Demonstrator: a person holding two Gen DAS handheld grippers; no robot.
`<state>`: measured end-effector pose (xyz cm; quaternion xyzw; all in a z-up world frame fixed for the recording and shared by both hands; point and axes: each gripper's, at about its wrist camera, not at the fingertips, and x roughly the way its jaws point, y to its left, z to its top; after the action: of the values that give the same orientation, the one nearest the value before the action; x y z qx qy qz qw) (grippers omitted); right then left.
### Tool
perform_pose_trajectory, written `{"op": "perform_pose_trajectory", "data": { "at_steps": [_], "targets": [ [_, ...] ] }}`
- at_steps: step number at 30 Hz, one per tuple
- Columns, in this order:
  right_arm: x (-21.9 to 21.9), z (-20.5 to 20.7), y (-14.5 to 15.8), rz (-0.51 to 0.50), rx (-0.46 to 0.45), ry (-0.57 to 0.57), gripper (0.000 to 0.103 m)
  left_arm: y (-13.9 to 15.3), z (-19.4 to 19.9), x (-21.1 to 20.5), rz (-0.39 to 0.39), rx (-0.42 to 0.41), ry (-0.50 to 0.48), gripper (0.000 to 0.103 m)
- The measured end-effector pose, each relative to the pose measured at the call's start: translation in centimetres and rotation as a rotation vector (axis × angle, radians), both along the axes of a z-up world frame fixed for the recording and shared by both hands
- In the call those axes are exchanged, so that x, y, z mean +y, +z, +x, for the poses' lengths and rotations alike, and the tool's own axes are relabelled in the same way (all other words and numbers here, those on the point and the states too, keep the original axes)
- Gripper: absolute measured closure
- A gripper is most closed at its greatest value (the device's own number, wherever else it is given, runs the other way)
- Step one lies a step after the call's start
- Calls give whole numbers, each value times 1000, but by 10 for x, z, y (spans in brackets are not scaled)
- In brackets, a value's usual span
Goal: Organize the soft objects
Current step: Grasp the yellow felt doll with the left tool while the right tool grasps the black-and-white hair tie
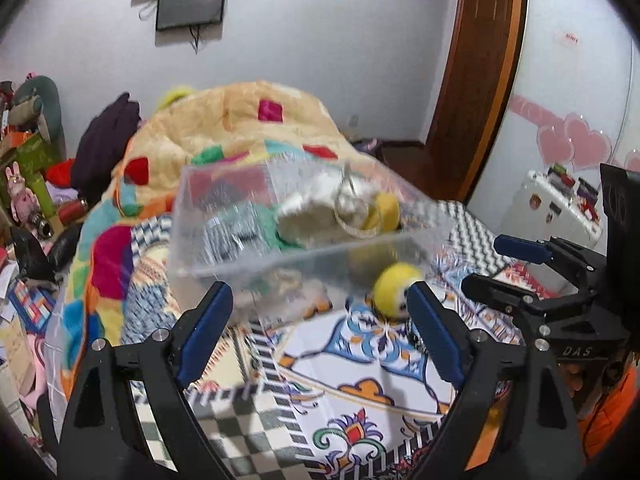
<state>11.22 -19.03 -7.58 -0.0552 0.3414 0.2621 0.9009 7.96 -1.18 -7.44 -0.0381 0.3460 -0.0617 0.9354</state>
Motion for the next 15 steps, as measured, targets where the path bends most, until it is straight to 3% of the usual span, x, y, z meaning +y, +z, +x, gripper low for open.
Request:
{"op": "perform_pose_trajectory", "data": {
  "at_steps": [5,12,15],
  "targets": [
    [0,-3,-27,-16,98,23,24,-19,5,-12,3,56,-27,14],
    [12,-4,-49,-81,143,58,24,-28,19,-31,-5,96,-66,14],
    [12,-5,-52,-88,148,63,39,-31,30,-42,-9,115,-90,20]
  ]
}}
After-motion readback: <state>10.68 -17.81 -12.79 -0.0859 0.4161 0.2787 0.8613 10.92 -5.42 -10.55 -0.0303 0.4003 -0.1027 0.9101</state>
